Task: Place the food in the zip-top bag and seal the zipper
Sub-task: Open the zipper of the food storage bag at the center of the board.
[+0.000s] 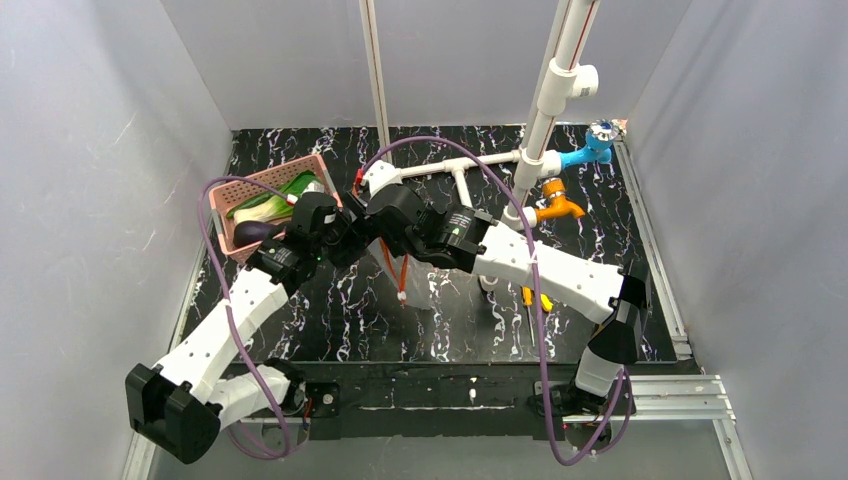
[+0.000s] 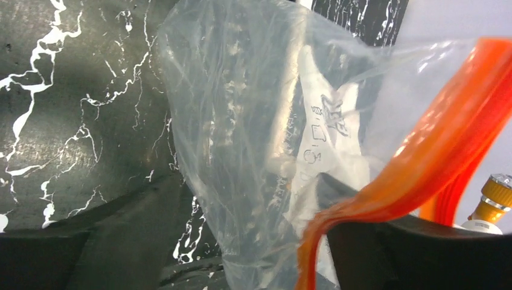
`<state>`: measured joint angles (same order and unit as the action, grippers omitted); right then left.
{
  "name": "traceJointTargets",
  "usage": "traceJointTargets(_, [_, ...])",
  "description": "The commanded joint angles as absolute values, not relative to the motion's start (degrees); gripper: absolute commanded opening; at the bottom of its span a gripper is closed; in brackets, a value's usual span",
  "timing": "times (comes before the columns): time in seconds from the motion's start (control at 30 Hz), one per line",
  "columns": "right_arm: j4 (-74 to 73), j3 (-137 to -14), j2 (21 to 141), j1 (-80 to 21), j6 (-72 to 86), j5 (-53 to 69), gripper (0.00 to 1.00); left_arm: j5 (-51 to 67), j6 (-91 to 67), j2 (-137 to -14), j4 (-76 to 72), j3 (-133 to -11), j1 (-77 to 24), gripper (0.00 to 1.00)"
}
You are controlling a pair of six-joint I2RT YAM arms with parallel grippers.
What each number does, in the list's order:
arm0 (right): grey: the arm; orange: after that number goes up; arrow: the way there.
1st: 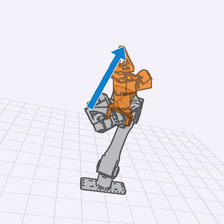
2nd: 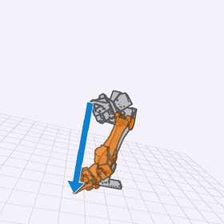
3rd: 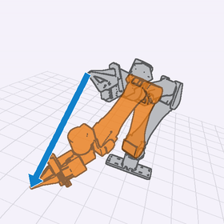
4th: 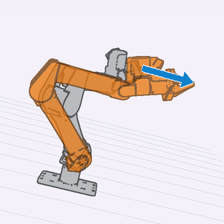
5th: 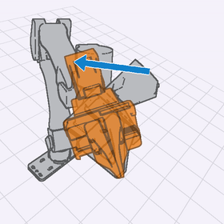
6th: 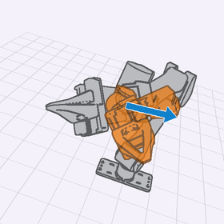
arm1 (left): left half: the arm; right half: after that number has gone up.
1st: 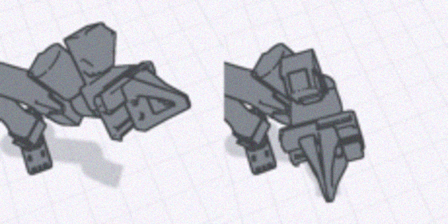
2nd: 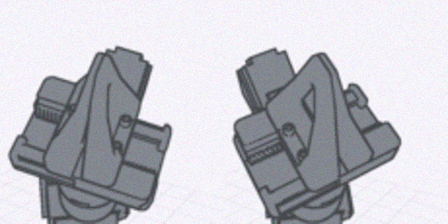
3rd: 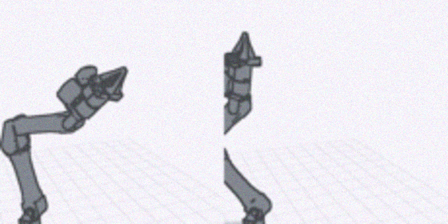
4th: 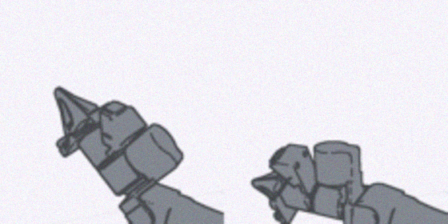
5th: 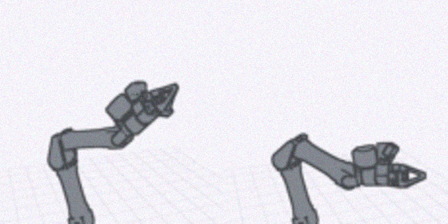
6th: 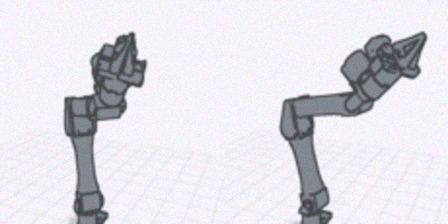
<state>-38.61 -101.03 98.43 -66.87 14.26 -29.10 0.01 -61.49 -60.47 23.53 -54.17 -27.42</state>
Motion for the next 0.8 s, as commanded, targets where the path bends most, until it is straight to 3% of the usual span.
traceJointTargets(0.0, [-35.6, -102.4, 98.3, -67.5, 11.4, -33.8, 0.01, -3.1, -60.6, -58.3, 26.1, -54.8, -28.4, 0.67])
traceJointTargets(0.17, [-35.0, -102.1, 98.2, -67.6, 9.9, -36.4, 0.01, -1.7, -60.2, -54.7, 26.6, -53.0, -28.4, 0.53])
traceJointTargets(0.37, [-34.0, -101.4, 98.4, -67.5, 7.9, -39.9, 0.01, -0.3, -58.6, -49.6, 25.7, -50.9, -28.4, 0.26])
traceJointTargets(0.53, [-32.5, -100.1, 97.7, -67.5, 5.5, -42.3, 0.01, 2.7, -56.0, -46.0, 24.7, -49.1, -28.4, 0.15])
traceJointTargets(0.63, [-30.2, -98.5, 96.9, -66.9, 3.2, -43.3, 0.01, 2.2, -55.6, -44.0, 25.7, -47.6, -28.4, 0.02])
traceJointTargets(0.77, [-28.9, -96.5, 95.7, -64.4, 0.8, -43.2, 0.01, 1.6, -55.7, -40.8, 25.5, -44.1, -28.3, 0.00])
